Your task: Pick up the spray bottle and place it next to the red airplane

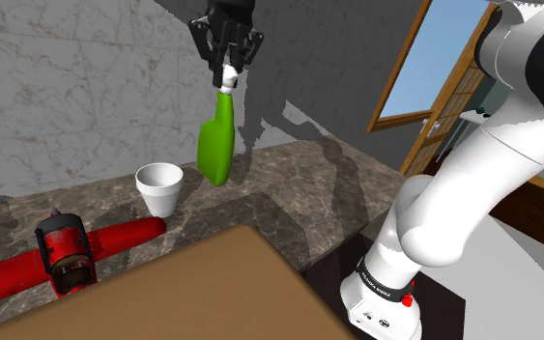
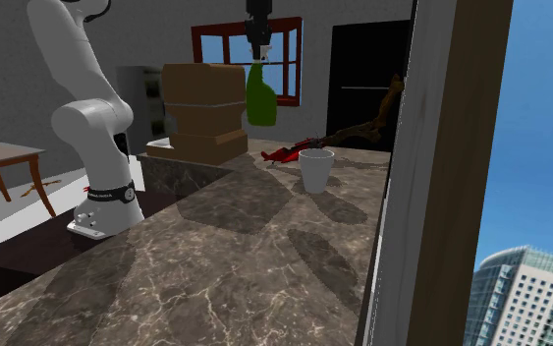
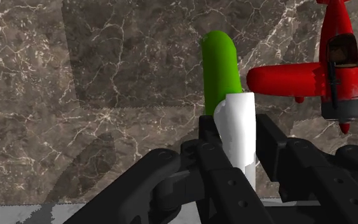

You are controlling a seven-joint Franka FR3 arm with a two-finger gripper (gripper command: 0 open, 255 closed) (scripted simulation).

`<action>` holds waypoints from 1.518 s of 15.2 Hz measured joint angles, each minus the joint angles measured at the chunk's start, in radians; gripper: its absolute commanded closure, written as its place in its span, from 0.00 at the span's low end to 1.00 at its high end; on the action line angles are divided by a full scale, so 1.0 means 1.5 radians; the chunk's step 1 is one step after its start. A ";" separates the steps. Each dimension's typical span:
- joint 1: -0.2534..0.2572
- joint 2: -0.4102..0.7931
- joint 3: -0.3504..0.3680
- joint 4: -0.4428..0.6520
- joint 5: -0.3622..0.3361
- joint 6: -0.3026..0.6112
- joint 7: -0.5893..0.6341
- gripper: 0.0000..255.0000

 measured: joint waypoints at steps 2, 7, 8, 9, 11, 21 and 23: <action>0.001 -0.005 0.001 -0.024 0.001 0.020 0.000 1.00; 0.001 -0.021 -0.001 -0.087 0.004 0.066 -0.007 1.00; 0.001 -0.024 -0.001 -0.100 0.005 0.076 -0.007 1.00; 0.001 -0.028 -0.002 -0.112 0.005 0.084 -0.009 1.00; 0.002 -0.030 0.000 -0.132 0.006 0.102 -0.008 1.00; 0.004 -0.037 0.003 -0.228 0.010 0.191 -0.011 1.00; 0.004 -0.040 0.003 -0.250 0.011 0.211 -0.012 1.00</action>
